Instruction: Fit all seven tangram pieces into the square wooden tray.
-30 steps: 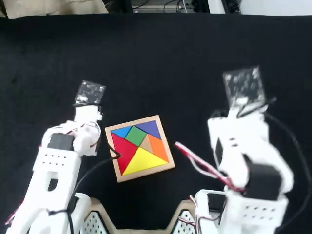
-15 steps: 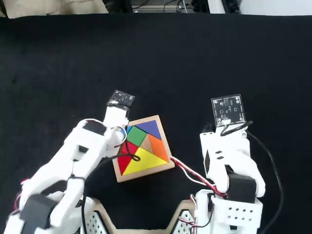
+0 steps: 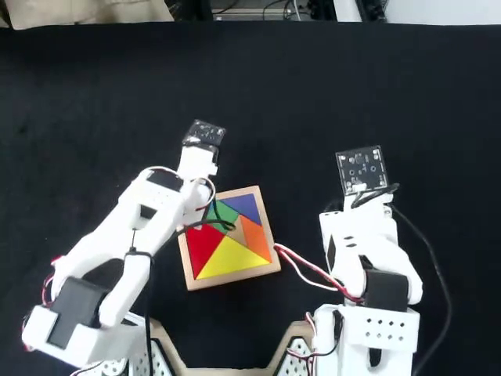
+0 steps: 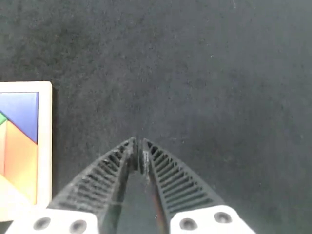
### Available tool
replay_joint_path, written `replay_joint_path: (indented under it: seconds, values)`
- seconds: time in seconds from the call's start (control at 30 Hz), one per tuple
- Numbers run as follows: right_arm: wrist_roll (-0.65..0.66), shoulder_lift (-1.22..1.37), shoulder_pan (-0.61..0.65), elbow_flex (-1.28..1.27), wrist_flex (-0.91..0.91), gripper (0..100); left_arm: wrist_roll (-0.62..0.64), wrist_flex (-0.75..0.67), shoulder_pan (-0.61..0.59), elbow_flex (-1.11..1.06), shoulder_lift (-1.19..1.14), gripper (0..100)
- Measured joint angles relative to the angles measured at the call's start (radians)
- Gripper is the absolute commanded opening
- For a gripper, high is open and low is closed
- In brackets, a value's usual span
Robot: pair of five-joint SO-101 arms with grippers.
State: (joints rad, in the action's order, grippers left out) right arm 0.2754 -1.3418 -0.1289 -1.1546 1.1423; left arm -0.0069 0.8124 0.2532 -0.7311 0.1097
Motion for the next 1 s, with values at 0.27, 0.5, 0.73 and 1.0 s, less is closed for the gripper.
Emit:
replay_joint_path:
  seconds: [0.27,0.5,0.73,1.0]
  values:
    - [0.000,0.000,0.000,0.000,0.000,1.1,0.000,0.124,-0.031,0.015,0.008,3]
    - [0.000,0.000,0.000,-0.029,-0.048,1.1,0.000,0.074,-0.144,-0.054,0.084,3]
    - [0.000,0.002,0.000,-0.041,-0.052,1.1,0.000,0.002,-0.117,-0.078,0.012,3]
    - [0.000,0.002,0.000,-0.041,-0.052,1.1,0.003,0.035,-0.124,0.095,-0.166,3]
